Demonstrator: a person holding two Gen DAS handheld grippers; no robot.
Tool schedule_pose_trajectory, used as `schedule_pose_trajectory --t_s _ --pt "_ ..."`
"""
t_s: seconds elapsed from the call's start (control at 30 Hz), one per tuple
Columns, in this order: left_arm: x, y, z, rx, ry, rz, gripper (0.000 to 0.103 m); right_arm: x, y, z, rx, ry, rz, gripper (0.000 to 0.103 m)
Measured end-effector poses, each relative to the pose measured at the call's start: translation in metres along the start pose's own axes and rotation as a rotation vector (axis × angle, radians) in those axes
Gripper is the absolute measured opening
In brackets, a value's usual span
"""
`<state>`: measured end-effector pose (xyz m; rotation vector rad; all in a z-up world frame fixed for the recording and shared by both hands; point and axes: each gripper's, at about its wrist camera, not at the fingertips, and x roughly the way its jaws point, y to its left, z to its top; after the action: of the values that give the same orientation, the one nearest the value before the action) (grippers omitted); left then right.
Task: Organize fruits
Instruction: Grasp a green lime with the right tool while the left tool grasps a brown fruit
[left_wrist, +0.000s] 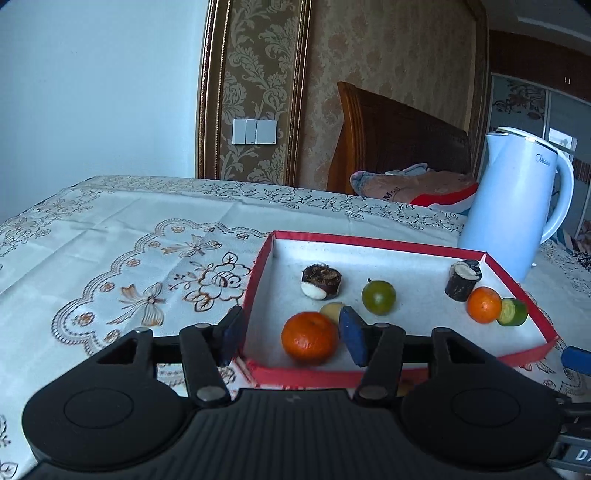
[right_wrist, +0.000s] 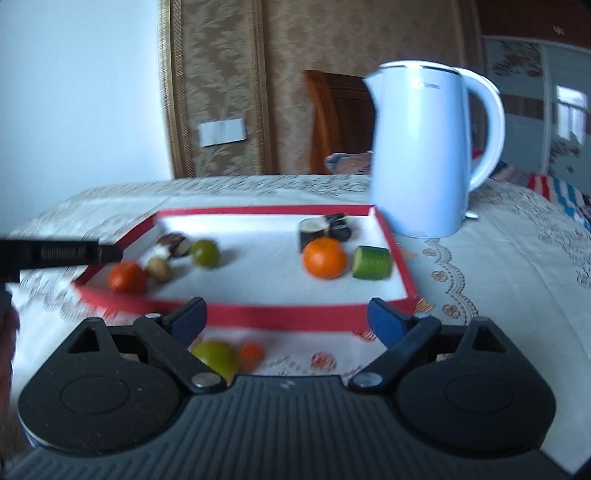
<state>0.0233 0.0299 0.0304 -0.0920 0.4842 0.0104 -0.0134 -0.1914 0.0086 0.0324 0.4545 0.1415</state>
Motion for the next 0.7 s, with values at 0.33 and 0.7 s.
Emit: schedule_pose_trajectory --t_s 0.33,0.7 --pt "-0.017 0.003 -0.019 0.041 0.045 -0.077 0.060 0.016 0.026 -0.007 -0.111 0.102 0.031 0.075" --pt "-0.014 -0.003 -0.023 0.052 0.076 -0.113 0.060 0.031 0.037 -0.008 -0.119 0.171 0.084 0.031"
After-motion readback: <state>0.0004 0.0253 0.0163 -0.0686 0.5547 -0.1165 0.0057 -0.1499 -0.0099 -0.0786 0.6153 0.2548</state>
